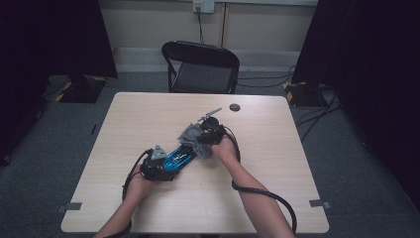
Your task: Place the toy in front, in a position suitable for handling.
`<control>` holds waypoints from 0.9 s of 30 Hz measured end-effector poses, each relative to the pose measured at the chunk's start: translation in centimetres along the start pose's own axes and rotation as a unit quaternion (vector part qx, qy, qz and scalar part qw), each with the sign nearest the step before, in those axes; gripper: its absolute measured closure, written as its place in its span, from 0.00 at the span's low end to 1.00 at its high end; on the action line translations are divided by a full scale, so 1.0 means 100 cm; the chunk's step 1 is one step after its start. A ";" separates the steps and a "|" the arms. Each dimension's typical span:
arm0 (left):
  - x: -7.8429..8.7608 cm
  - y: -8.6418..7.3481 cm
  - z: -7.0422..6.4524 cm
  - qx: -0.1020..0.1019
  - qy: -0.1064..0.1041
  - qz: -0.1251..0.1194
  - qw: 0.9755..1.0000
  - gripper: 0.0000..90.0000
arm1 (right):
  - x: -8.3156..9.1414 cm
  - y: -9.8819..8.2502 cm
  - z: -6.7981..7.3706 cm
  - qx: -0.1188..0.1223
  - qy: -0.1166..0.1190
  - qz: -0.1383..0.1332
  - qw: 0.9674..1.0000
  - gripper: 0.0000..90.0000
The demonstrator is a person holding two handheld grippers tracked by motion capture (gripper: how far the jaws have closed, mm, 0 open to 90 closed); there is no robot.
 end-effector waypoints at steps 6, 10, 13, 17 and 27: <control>0.000 0.000 0.000 0.000 0.000 0.000 1.000 0.28 | 0.003 -0.001 -0.006 -0.004 -0.009 -0.001 1.000 0.89; 0.000 0.000 0.000 0.000 0.000 0.000 1.000 0.28 | 0.005 -0.003 -0.013 -0.016 -0.011 -0.002 1.000 0.89; 0.000 0.000 0.000 0.000 0.000 0.000 1.000 0.28 | 0.008 -0.003 -0.018 -0.019 -0.016 -0.006 1.000 0.89; 0.000 0.000 0.000 0.000 0.000 0.000 1.000 0.28 | 0.015 -0.004 -0.024 -0.025 -0.020 -0.011 0.999 0.89; 0.000 0.000 0.000 0.000 0.000 0.000 1.000 0.28 | 0.037 0.003 -0.016 -0.008 -0.011 -0.031 0.999 0.89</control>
Point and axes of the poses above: each handheld gripper's, and its own axes: x roughly backward along the jaws, y roughly out of its top, z roughly to its left, the point moved 10 cm from there along -x, roughly forward along the jaws, and after that the axes turned 3 degrees about z, right-handed, at the moved point
